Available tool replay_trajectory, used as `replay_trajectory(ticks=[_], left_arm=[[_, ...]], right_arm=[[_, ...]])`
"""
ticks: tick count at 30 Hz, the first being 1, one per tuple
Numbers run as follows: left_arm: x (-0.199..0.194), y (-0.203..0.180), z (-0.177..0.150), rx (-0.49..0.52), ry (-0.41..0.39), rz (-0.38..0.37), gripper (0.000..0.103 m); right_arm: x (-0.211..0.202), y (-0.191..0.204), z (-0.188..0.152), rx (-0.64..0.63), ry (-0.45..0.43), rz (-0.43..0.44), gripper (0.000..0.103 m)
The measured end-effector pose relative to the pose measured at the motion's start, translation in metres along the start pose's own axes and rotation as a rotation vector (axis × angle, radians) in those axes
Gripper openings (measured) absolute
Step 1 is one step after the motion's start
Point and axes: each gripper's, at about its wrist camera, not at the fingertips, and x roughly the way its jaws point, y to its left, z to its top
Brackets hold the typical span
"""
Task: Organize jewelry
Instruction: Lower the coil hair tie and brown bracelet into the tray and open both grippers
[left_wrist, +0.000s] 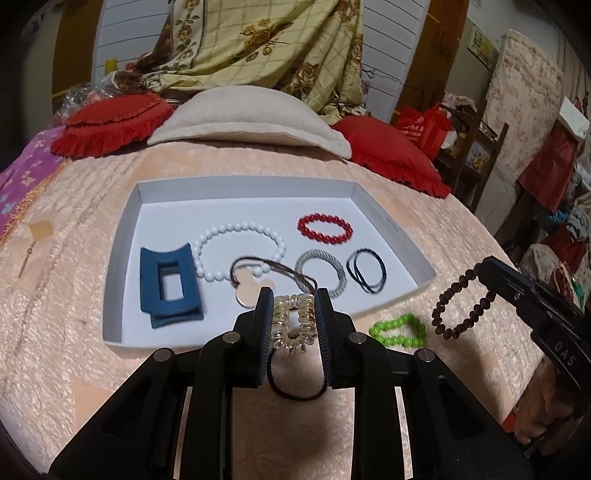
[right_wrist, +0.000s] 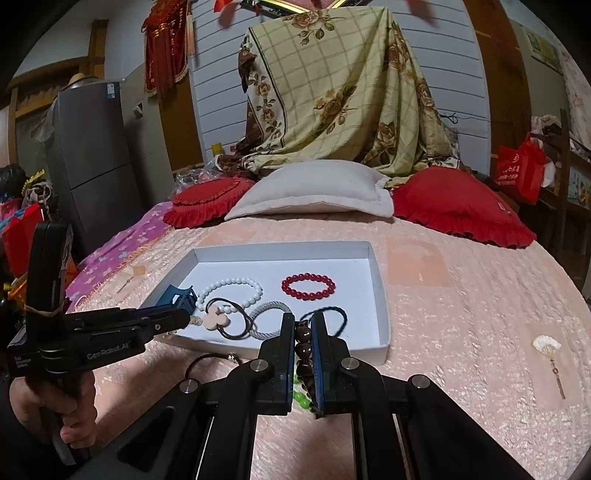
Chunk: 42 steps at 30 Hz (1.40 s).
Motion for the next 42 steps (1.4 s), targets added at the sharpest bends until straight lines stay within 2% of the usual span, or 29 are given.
replay_trajectory(ticks=[10,21,29,37,42], left_arm=[[0.013,0.018,0.039,-0.03,-0.015,0.039,0.021],[0.055,0.061,0.087,-0.11,0.007,0.064,0.021],[0.076,0.096,0.095,-0.22,0.061,0.039,0.021],[0.083,0.113,0.09,-0.233,0.075,0.125,0.021],[0.082,0.115,0.087,-0.185,0.068,0.231,0.021]], right_arm=[[0.021,-0.001,0.039,0.007,-0.013,0.037,0.008],[0.089,-0.006,0.079,0.045,0.046,0.06,0.008],[0.138,0.002,0.093,0.072,0.098,0.075,0.008],[0.187,0.027,0.099,0.087,0.149,0.103,0.008],[0.208,0.037,0.099,0.151,0.165,0.177,0.008]])
